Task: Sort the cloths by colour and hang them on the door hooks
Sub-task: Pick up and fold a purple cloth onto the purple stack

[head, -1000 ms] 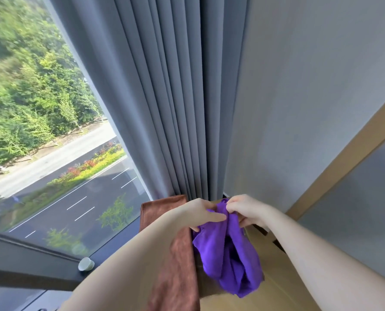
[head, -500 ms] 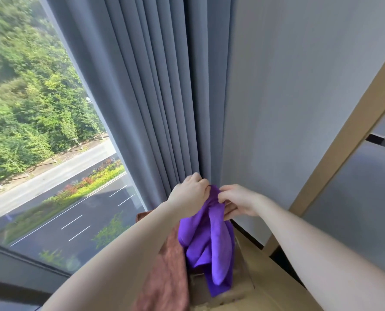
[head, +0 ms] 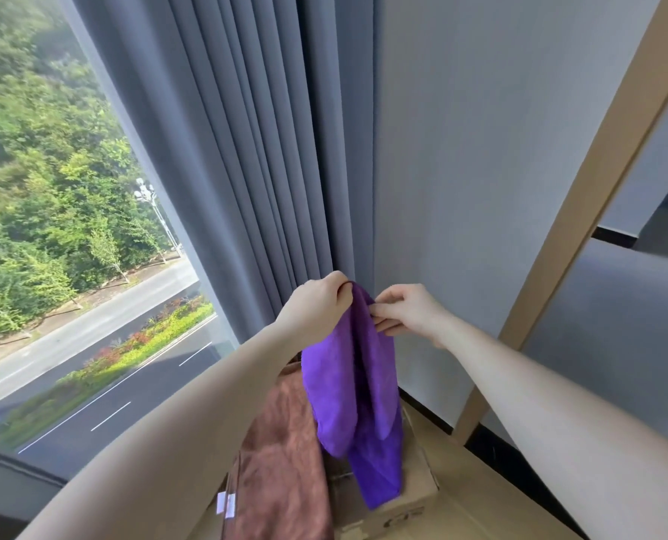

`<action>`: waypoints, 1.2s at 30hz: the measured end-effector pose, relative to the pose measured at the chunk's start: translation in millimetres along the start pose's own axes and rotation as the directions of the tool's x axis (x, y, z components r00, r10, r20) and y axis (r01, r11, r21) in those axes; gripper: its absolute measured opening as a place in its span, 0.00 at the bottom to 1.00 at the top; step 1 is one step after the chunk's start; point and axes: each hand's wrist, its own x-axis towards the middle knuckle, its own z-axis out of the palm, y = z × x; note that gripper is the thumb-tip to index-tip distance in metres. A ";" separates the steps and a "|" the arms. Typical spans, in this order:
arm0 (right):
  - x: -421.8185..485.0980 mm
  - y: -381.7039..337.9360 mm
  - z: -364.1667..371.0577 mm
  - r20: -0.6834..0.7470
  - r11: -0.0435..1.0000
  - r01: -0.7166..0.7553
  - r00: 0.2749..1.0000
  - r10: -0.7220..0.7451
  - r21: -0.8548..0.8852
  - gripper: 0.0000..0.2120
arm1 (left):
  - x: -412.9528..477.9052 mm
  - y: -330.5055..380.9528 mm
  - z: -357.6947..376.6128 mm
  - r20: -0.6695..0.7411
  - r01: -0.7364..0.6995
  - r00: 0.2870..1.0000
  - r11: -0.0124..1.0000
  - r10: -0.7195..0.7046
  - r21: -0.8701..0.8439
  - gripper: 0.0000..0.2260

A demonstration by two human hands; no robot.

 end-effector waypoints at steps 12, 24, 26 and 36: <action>-44.7 -69.4 11.0 -0.380 0.977 0.214 0.903 -0.202 -0.011 0.06 | -6.7 32.3 -70.7 -0.102 -0.084 0.993 0.959 0.058 -0.271 0.16; -71.1 -137.8 14.9 -0.507 0.922 0.348 0.772 -0.384 -0.169 0.09 | 3.3 60.9 -181.7 -0.182 -0.285 0.944 0.958 0.276 -0.022 0.09; -73.4 -146.7 17.2 -0.501 0.917 0.359 0.769 -0.396 -0.174 0.12 | 9.1 68.8 -193.0 -0.215 -0.293 0.932 0.956 0.293 0.032 0.09; -92.2 -152.3 4.1 0.031 0.979 0.148 0.989 -0.145 -0.140 0.12 | 26.0 104.2 -233.6 -0.331 -0.291 0.861 0.908 0.386 0.301 0.12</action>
